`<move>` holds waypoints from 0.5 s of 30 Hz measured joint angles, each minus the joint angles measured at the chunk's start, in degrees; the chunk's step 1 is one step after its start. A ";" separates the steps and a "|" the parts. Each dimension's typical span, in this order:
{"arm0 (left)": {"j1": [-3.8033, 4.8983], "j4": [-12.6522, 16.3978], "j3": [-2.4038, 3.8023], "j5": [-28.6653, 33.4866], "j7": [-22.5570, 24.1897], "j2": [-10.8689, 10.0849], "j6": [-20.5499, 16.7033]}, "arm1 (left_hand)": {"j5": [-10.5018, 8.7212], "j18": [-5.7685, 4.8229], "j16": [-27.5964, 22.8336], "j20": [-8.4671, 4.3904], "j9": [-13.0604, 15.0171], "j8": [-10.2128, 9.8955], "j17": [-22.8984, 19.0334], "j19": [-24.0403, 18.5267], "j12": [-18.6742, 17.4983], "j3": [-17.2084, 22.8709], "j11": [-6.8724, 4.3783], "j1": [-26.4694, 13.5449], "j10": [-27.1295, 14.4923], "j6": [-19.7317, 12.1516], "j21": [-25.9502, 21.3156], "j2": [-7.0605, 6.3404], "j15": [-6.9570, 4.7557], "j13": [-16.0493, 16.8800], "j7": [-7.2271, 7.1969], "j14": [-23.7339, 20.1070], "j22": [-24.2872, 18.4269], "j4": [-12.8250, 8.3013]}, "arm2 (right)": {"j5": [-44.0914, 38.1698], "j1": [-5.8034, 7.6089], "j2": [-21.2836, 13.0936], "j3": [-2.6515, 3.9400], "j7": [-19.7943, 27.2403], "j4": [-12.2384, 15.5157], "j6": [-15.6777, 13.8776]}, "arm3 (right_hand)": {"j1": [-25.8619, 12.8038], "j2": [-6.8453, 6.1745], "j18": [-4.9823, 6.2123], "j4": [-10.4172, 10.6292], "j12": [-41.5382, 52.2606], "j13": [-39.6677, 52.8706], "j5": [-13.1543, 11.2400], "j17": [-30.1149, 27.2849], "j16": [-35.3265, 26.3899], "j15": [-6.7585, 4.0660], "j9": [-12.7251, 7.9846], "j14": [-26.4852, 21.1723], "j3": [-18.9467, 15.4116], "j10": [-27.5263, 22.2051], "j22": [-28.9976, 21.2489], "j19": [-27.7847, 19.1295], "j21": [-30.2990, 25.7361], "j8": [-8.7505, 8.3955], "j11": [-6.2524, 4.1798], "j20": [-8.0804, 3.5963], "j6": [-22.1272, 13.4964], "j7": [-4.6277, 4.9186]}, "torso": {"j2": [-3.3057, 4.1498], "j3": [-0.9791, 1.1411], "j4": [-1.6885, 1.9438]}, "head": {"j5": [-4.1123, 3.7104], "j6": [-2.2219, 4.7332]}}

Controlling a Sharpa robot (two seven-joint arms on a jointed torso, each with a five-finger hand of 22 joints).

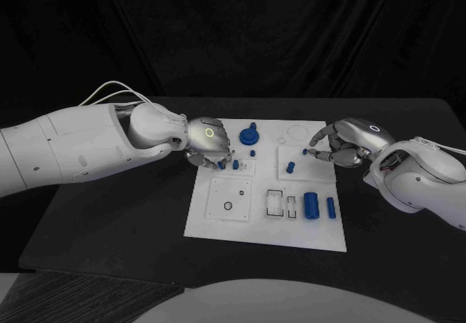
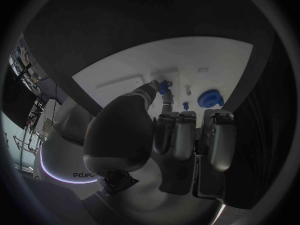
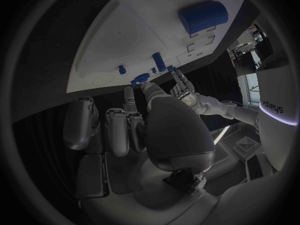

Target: Assemble the parts on the task board

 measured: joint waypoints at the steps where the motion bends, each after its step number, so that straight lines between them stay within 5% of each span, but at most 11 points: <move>1: -0.01 -0.05 0.00 0.00 -0.01 0.02 -0.03 | 0.00 0.00 0.00 0.00 0.01 0.00 0.00 0.00 0.00 1.04 0.00 -0.68 0.00 -0.01 0.00 0.68 0.00 0.00 0.00 0.00 0.00 -1.03 | 0.00 0.00 0.00 0.00 0.00 0.00 0.00 | 0.00 0.00 0.00 0.00 0.00 0.00 0.00 0.00 0.00 0.00 0.00 0.00 0.00 0.00 0.00 0.00 0.00 0.00 0.00 0.00 0.00 0.00 | 0.00 0.00 0.00 | -0.01 0.00; 15: -0.19 -0.51 0.01 -0.02 -0.09 0.39 -0.25 | 0.66 0.00 0.00 0.01 0.90 0.67 0.00 0.00 0.00 1.09 0.02 -0.37 0.01 0.55 0.00 2.48 0.01 0.00 -0.50 0.00 0.00 -1.10 | 0.01 0.00 -0.04 0.02 0.00 0.00 0.03 | 0.00 0.00 0.00 0.00 0.00 0.00 0.00 0.00 0.00 0.00 -0.01 0.00 0.00 0.00 0.00 0.00 0.00 0.00 0.00 0.00 0.00 0.00 | -0.01 0.02 -0.01 | 0.02 0.00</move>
